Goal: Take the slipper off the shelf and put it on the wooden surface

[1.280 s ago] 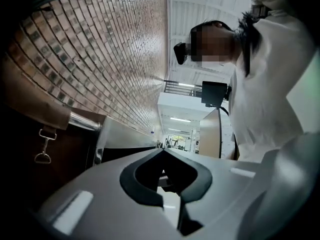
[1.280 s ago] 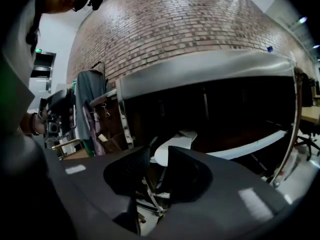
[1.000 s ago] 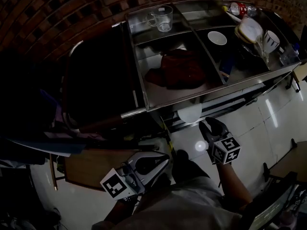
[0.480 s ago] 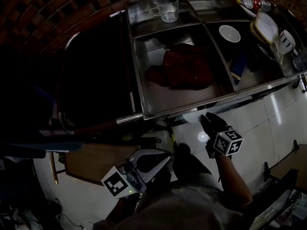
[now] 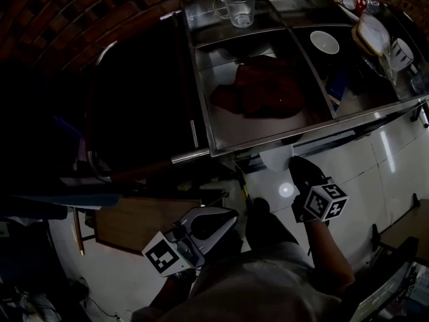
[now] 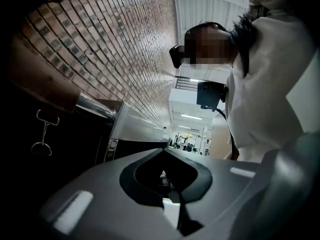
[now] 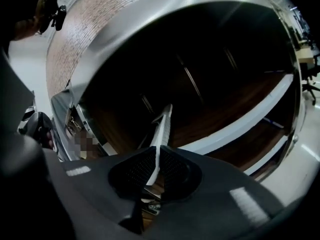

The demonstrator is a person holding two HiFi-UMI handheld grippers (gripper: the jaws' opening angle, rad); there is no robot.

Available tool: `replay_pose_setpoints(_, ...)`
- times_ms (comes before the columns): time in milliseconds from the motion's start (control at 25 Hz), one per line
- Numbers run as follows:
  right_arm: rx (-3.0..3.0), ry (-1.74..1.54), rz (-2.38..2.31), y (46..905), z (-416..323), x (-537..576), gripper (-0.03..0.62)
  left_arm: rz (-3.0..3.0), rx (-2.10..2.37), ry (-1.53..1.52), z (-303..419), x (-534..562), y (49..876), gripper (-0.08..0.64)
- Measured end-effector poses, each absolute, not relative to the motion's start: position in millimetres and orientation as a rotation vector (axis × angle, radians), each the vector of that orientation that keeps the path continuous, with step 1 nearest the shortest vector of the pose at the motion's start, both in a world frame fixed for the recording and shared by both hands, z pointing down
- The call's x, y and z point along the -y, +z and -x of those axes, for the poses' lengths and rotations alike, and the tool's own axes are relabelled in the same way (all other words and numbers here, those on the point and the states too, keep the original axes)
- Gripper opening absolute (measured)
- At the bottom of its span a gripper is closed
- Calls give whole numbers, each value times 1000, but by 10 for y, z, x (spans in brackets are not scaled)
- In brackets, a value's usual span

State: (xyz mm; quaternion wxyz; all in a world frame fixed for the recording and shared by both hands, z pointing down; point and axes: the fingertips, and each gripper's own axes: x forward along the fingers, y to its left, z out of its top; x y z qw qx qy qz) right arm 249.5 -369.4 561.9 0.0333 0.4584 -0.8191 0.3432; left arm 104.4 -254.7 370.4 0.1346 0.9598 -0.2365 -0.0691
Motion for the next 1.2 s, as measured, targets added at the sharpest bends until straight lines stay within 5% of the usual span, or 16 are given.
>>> replay_pose_setpoints(1200, 2581, 785, -1730, 4391, -1777, 650, 23, -2961, 330, -253, -154, 338, 3303, 0)
